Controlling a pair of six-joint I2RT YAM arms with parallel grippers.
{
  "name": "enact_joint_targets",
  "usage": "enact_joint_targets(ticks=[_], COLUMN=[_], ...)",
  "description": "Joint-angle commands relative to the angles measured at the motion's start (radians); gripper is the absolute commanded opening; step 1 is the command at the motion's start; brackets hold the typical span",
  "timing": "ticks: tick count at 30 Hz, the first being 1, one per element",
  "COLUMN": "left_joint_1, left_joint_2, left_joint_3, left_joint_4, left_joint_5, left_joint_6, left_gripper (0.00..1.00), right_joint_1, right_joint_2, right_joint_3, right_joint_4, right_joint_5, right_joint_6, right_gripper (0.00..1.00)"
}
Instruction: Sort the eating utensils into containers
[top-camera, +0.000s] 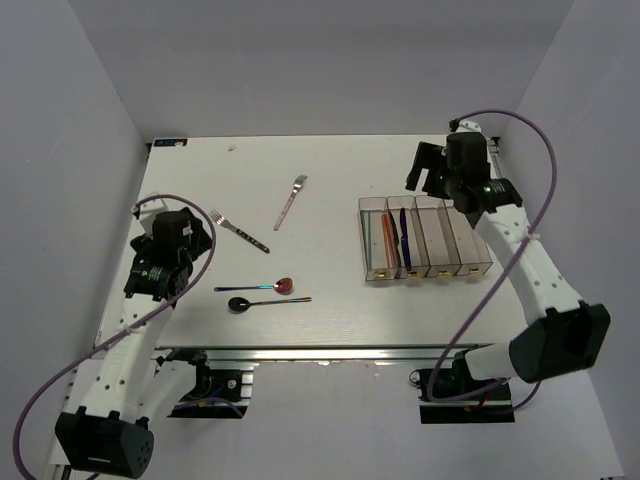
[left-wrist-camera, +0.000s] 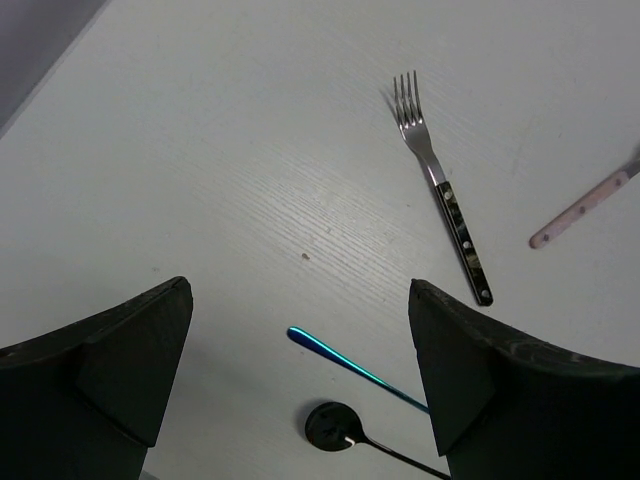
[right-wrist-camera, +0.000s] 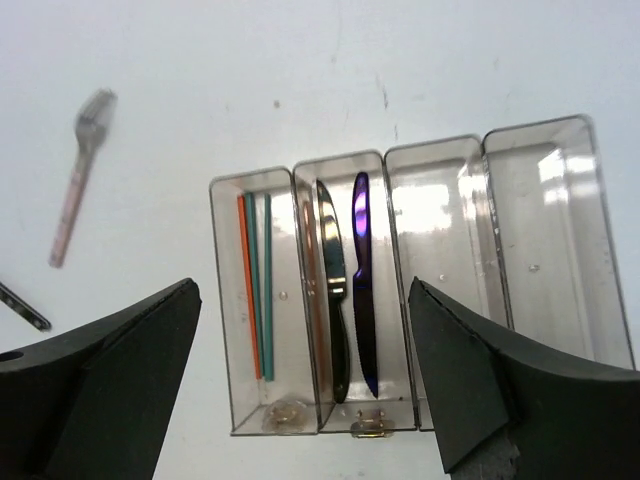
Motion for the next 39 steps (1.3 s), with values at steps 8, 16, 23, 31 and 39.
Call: enact_joint_targets(ticks=[8, 16, 23, 31, 39], left_joint_1=[-0.086, -0.198, -0.213, -0.264, -0.330], left_joint_2=[0.456, 1.244, 1.439, 1.513, 1.548], left_joint_3=[0.284, 0.964, 1.104, 1.099, 1.088], left_joint_4=[0.116, 0.075, 0.053, -0.014, -0.046], left_joint_5=[0.290, 0.290, 0.425, 0.326, 0.287], left_joint_6=[-0.005, 0.149, 0.250, 0.276, 0.267], left_gripper=[0.98, 0.95, 0.94, 0.64, 0.07], right_joint_1=[0.132, 0.132, 0.133, 0.132, 0.133], right_joint_2=[-0.340, -0.475, -0.546, -0.584, -0.618], right_joint_3=[-0.261, -0.300, -0.338, -0.354, -0.353], right_joint_4=[0.111, -0.020, -0.086, -0.058, -0.067], right_joint_5=[0.106, -0.040, -0.104, -0.147, -0.147], right_joint_6=[0.085, 0.050, -0.037, -0.048, -0.047], right_gripper=[0.89, 0.89, 0.89, 0.89, 0.89])
